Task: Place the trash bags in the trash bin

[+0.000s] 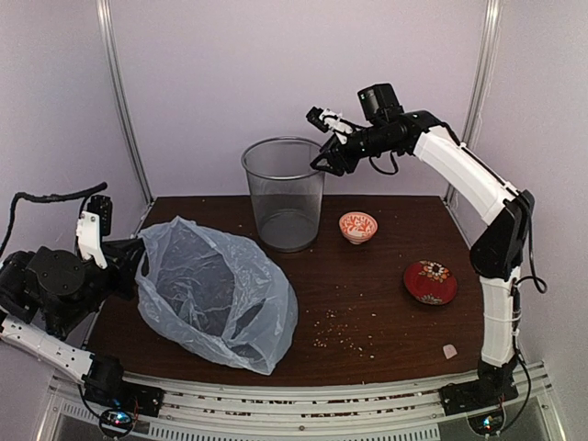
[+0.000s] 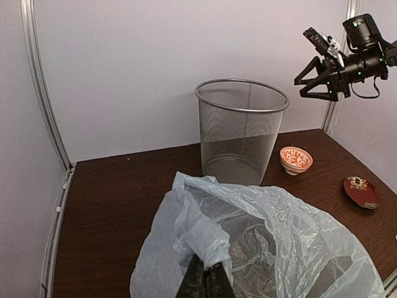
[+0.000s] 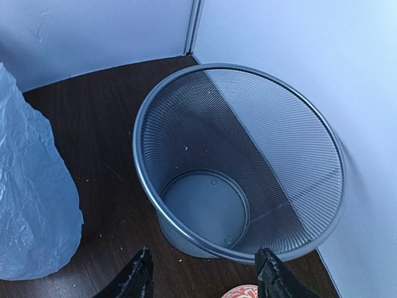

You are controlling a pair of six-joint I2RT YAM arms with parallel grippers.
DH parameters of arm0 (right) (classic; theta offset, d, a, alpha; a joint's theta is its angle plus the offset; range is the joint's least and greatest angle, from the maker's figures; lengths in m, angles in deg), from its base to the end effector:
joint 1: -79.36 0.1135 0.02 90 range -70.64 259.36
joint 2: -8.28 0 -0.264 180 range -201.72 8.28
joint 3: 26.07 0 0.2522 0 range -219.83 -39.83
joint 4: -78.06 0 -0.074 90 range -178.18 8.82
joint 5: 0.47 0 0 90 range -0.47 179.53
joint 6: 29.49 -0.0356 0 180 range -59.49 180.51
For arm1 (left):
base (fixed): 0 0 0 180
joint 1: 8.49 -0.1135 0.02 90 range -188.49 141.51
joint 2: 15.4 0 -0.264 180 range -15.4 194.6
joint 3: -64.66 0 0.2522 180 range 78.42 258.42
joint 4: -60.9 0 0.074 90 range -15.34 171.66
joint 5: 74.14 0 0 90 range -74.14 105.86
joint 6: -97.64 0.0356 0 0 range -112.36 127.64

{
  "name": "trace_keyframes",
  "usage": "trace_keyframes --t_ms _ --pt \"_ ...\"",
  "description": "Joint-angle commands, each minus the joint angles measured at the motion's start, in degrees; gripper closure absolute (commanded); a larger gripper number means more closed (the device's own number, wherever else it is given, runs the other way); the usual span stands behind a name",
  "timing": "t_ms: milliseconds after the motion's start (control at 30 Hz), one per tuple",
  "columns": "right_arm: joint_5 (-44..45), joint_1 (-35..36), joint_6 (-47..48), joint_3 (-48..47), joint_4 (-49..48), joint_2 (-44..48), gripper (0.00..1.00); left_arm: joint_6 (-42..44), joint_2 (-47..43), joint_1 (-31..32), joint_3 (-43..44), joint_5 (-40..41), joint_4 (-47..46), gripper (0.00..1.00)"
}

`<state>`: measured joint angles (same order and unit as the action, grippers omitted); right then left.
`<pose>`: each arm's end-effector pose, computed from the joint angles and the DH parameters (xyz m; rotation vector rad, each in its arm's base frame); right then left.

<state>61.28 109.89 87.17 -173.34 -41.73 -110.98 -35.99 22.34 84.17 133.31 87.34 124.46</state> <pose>0.3884 0.2486 0.4061 -1.2544 1.6950 0.5642 0.0291 -0.1009 0.3586 0.0930 1.7568 -0.3924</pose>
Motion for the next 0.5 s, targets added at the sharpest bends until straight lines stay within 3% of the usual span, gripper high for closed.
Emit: trace_keyframes --t_ms 0,200,467 --pt "3.8 2.8 8.8 -3.4 6.7 -3.4 0.43 -0.1 -1.2 -0.3 -1.8 -1.2 -2.5 1.0" --pt "12.9 6.6 6.5 -3.2 3.5 -5.3 0.47 -0.5 -1.8 -0.3 -3.2 -2.0 -3.4 1.0" --pt "16.8 9.1 7.6 -3.2 3.7 -6.3 0.5 1.6 -1.9 -0.3 -4.4 -2.8 -5.4 1.0"
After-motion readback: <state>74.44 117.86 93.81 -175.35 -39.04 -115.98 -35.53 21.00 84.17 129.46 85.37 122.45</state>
